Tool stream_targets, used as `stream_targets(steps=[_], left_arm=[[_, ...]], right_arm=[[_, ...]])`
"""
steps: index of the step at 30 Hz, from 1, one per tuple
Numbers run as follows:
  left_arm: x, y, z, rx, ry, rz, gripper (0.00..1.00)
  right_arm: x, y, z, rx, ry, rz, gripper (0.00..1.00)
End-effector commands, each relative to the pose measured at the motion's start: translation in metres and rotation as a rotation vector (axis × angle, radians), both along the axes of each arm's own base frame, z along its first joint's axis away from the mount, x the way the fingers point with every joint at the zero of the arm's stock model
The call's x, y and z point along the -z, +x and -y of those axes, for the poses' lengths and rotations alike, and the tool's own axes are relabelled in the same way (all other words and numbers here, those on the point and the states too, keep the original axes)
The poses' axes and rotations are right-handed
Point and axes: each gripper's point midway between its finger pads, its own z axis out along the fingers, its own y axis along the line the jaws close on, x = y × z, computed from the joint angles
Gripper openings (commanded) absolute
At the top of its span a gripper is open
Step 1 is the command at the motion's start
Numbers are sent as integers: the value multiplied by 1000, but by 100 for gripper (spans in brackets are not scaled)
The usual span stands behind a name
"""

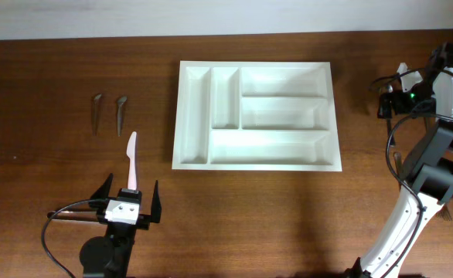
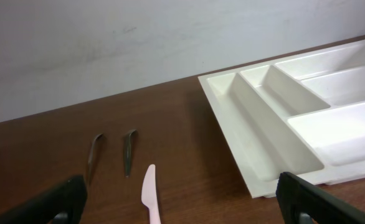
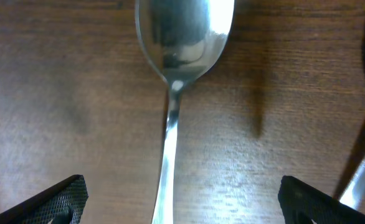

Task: Pack container
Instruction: 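Move the right gripper over the left silver spoon, then lower the right gripper and grasp the left spoon's handle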

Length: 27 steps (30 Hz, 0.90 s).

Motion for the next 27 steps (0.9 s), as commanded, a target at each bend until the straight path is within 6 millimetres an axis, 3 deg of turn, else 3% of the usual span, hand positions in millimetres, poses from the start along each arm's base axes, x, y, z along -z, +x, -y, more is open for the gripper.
stream_targets(steps=[1,14,27], left_arm=[[1,0,-3,-15,9,2,99],[1,0,-3,-15,9,2,99],[1,0,-3,-15,9,2,99]], right_arm=[[4,8,-2,62,3,10,99],[5,10,8,91,-48,13,99],[10,23,-12,46,-50,22,99]])
